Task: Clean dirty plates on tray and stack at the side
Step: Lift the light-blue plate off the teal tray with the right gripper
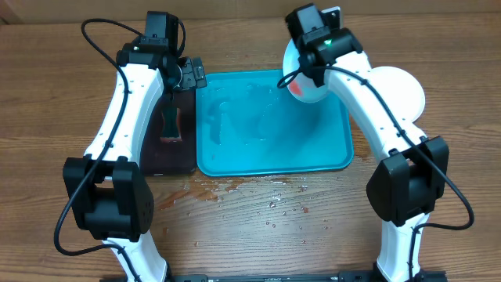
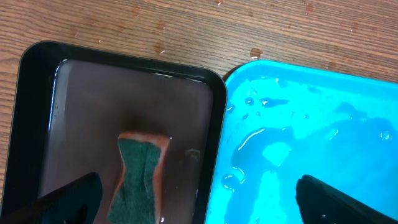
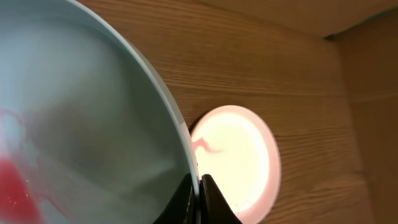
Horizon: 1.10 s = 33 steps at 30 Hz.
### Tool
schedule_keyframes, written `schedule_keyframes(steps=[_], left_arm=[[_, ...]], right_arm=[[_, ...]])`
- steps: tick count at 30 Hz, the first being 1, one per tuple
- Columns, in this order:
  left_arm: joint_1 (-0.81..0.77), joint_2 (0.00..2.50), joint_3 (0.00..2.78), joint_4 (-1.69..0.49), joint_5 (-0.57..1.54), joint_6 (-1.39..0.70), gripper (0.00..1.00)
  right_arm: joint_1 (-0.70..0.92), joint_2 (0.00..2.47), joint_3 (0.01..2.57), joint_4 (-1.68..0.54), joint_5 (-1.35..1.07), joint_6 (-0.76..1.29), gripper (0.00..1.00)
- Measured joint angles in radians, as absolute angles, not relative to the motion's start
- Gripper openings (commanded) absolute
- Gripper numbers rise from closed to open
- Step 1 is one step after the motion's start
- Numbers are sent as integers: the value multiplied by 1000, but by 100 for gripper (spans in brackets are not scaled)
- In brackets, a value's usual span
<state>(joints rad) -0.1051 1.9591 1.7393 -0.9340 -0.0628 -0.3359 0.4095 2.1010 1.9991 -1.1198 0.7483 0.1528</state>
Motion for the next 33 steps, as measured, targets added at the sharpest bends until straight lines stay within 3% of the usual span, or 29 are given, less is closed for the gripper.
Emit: schedule_keyframes(steps=[14,33], left_arm=[[-105,1959,1739,-934,-63,-336,100],[-105,1959,1739,-934,-63,-336,100]], right_arm=[[542,2077,2000,-1193,1105,134,4],[636,2077,1999,-1253,1292,-51,4]])
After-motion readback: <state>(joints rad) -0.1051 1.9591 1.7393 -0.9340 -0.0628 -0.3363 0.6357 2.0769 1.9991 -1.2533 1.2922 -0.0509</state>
